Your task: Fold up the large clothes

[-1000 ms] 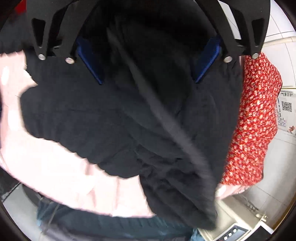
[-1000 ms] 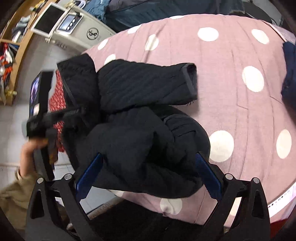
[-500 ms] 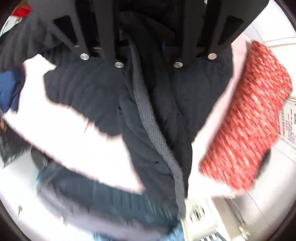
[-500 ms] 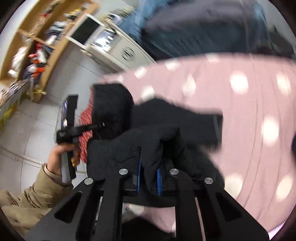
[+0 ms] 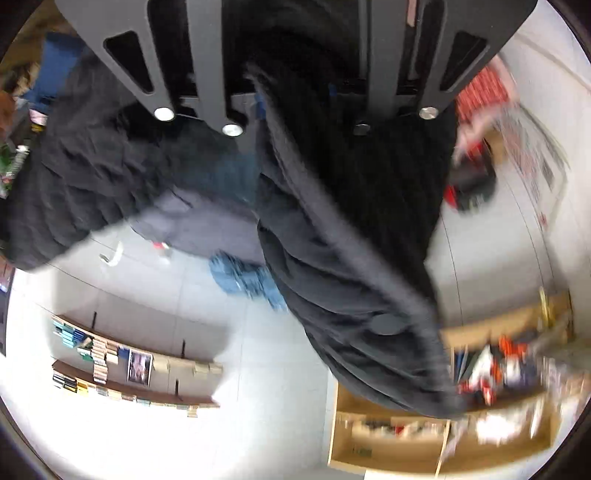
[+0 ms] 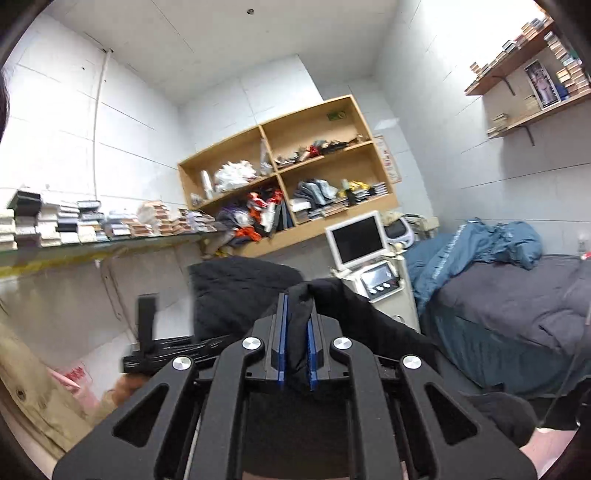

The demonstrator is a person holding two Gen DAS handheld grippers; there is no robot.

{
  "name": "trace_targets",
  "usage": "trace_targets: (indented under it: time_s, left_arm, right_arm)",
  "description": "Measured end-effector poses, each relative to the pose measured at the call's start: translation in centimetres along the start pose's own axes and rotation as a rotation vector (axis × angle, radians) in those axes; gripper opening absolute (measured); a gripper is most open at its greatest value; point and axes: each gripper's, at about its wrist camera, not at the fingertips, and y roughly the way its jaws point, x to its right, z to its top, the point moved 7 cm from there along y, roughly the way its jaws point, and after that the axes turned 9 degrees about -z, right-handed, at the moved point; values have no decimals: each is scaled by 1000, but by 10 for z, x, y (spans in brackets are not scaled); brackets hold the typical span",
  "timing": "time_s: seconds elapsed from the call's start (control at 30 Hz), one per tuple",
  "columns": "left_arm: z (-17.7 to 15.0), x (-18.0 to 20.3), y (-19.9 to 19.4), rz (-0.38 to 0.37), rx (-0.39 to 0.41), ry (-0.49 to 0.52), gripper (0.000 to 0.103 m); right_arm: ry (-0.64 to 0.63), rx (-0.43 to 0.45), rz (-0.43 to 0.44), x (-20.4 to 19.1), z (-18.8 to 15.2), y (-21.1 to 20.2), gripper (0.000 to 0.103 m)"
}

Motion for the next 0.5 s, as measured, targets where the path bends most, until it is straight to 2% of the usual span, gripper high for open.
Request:
trace_targets:
  time_s: [0.03,0.1,0.13,0.17,0.2,0.23,0.27,0.3,0.33,0.37,0.4,0.43,0.47,0.5]
  left_arm:
    - [-23,7,6,-24,-69,-28,28]
    - [-95,21,39,-74,-296,-74,30]
    - [-131,26,55,-93,-416,-100,30]
    - [-164,27,69,-109,-521,-131,30]
    - [-211,25,89,-130,-656,-191,30]
    - [-246,21,102,-132,-747,-246,29]
    - [-277,14,113,-119,-841,-297,29]
    - [-309,4,124,-79,-948,-323,29]
    - [-322,-4,128,-22,-989,-315,29]
    - [-329,-12,131,35,-1005,-284,30]
    - [-328,-10,133,32,-1009,-267,31]
    - [-324,-8,134,20,-1004,-263,34]
    - [-322,-6,135,10,-994,-272,38]
    - [-316,-2,135,-12,-982,-287,48]
  right_arm:
    - [11,-32,-43,11,-10,0,10]
    - [98,-126,-201,59,-48,-2,10]
    - [142,-148,-250,75,-61,-10,10]
    - [246,-204,-368,117,-93,-24,10]
    - [339,-259,-478,153,-120,-38,10]
    - [455,-327,-609,191,-154,-57,10]
    - [547,-370,-685,216,-181,-71,11]
    - [679,-409,-746,242,-213,-90,11]
    - [829,-431,-776,259,-246,-112,12]
    - [941,-457,-805,268,-273,-130,27]
    - [996,-493,-827,269,-291,-140,41]
    - [1001,-525,-837,266,-308,-146,75]
    - [983,-535,-840,261,-318,-148,85]
    - [953,-538,-847,252,-324,-145,85]
